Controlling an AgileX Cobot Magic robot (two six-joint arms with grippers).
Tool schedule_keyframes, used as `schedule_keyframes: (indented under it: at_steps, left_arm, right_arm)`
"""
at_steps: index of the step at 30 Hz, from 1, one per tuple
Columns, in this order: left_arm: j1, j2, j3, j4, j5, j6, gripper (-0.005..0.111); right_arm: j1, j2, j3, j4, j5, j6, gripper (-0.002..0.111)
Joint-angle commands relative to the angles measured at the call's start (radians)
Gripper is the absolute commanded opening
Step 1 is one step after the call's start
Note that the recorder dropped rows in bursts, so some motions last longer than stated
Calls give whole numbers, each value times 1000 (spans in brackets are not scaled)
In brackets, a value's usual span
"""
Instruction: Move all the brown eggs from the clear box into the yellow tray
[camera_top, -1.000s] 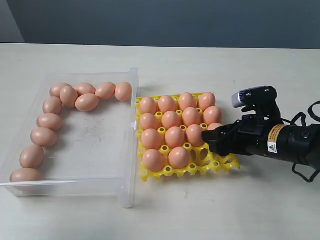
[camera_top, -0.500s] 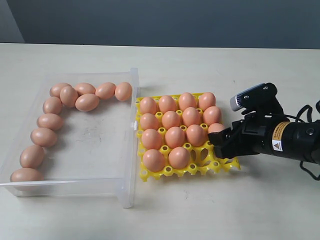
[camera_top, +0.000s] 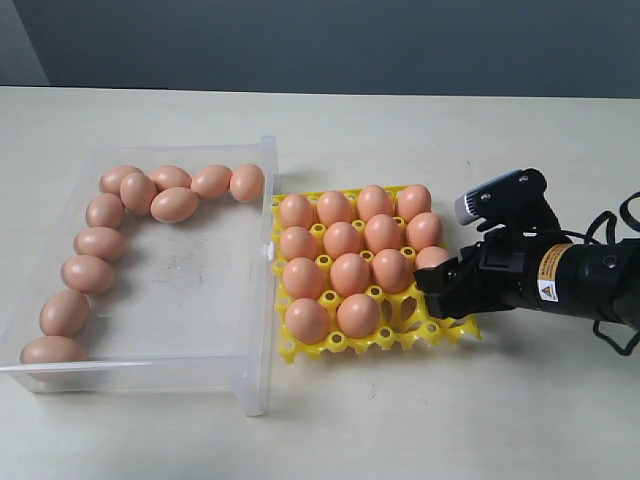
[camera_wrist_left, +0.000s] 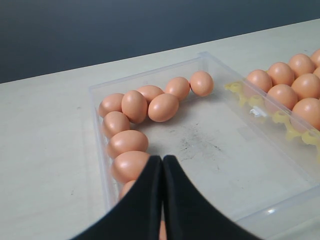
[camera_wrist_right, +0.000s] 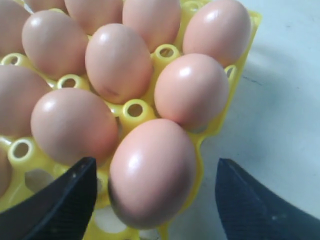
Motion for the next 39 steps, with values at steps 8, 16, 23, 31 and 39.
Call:
schedule_keyframes:
  at_steps: [8,16,23,31,39]
  left_arm:
    - [-1,-5,4,0,-10,-3,0]
    - [-1,-5,4,0,-10,-3,0]
    - [-1,-5,4,0,-10,-3,0]
    - [-1,-5,4,0,-10,-3,0]
    - [-1,-5,4,0,-10,-3,0]
  right_arm:
    - [-1,1,-3,-1,-1,-9,14]
    - [-1,1,-3,18,-18,13,-1]
    - [-1,-57,-3,18,-20,98,-1]
    - [-1,-149,-1,12,58,169,-1]
    - [-1,-157,49,-146,-121,439,-1]
